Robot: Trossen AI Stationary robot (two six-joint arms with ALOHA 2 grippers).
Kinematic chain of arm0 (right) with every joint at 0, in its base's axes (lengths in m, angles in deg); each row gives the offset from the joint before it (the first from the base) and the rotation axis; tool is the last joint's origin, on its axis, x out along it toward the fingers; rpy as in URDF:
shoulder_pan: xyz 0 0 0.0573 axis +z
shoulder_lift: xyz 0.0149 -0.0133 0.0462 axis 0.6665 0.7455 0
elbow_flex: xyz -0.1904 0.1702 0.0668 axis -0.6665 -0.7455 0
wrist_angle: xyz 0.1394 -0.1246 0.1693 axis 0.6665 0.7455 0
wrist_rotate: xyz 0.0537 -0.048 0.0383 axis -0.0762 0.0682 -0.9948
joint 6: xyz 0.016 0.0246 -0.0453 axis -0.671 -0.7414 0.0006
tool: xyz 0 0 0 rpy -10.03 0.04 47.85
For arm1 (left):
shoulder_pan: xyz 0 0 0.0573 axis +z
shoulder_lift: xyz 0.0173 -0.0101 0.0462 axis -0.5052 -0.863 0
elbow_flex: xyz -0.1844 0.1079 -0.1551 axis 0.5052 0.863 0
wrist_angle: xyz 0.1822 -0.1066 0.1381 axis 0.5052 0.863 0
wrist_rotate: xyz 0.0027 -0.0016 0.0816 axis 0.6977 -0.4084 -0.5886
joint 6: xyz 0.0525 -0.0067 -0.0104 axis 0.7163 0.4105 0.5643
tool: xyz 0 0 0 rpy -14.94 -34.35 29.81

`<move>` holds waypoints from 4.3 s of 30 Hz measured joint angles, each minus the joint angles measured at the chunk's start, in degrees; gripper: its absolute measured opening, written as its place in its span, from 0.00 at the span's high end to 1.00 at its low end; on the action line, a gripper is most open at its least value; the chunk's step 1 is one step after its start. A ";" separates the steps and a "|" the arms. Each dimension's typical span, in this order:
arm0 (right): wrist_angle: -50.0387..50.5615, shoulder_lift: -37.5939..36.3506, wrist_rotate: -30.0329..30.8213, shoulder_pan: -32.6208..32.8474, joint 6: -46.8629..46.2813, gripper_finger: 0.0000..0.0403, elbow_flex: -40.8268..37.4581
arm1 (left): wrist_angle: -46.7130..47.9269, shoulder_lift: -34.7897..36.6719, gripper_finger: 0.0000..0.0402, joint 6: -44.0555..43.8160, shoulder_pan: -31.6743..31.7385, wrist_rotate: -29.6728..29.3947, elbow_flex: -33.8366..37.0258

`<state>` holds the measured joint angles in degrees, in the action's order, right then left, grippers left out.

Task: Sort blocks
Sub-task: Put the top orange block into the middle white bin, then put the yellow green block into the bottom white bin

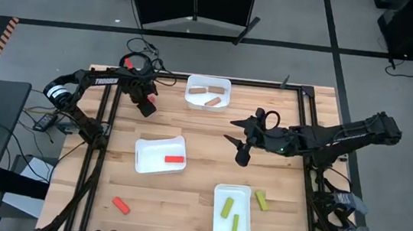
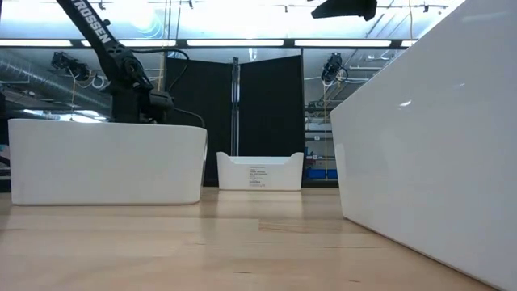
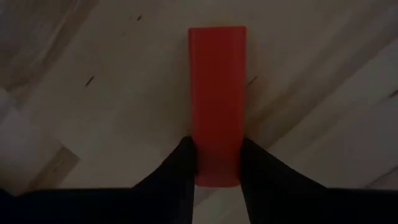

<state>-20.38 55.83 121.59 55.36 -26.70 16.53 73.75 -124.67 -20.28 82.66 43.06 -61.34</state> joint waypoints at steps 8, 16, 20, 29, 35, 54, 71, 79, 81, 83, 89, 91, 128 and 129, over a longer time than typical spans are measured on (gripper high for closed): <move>-2.02 0.00 -0.02 1.04 0.78 0.38 0.00 | 2.73 11.69 0.76 -0.31 -4.07 6.88 -2.12; -2.28 0.02 -0.02 1.14 0.52 0.39 0.00 | 9.56 28.97 0.76 -5.01 -24.04 17.37 -5.42; -2.24 0.02 -0.04 1.91 0.48 0.39 0.00 | 11.68 32.20 0.76 -13.66 -38.24 12.81 -5.52; 3.74 0.02 -1.61 6.44 -3.97 0.37 0.00 | 10.62 26.61 0.76 -29.72 -61.57 4.33 -5.53; 5.54 0.06 -1.54 9.32 -8.33 0.36 0.00 | 10.69 19.08 0.76 -34.99 -66.56 1.03 -5.53; 34.47 7.91 -3.77 16.32 -41.59 0.35 0.02 | 7.89 25.48 0.32 -42.62 -76.01 -7.49 -8.51; 36.56 12.29 -8.28 37.00 -86.18 0.35 -7.61 | 12.86 25.28 0.40 -48.65 -91.94 -10.98 -9.07; 32.48 22.17 -12.13 39.16 -91.46 0.35 -8.96 | 10.85 25.28 0.40 -48.65 -93.60 -11.80 -9.07; 30.32 24.01 -12.15 39.36 -91.54 0.35 -8.96 | 11.06 25.28 0.40 -48.72 -93.85 -11.83 -9.05; 28.09 25.74 -12.26 39.36 -91.50 0.35 -8.96 | 11.01 25.28 0.40 -48.79 -94.04 -11.89 -9.05; 27.05 30.28 -13.44 39.37 -92.32 0.35 -8.43 | 10.83 25.28 0.40 -48.86 -94.07 -12.52 -9.05; 27.62 30.94 -13.54 39.38 -92.97 0.38 -8.35 | 10.83 25.28 0.40 -49.26 -94.07 -12.50 -9.05; -1.35 18.75 -1.83 32.56 -43.98 0.69 -8.28 | 10.21 21.54 0.40 -53.33 -94.12 -8.55 -9.01; -0.79 19.33 -2.43 32.24 -44.78 0.64 -8.28 | 10.33 21.39 0.40 -53.88 -94.11 -7.69 -9.01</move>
<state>-21.17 75.16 119.16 87.60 -71.48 8.25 84.08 -103.28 -74.16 -11.45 35.37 -70.35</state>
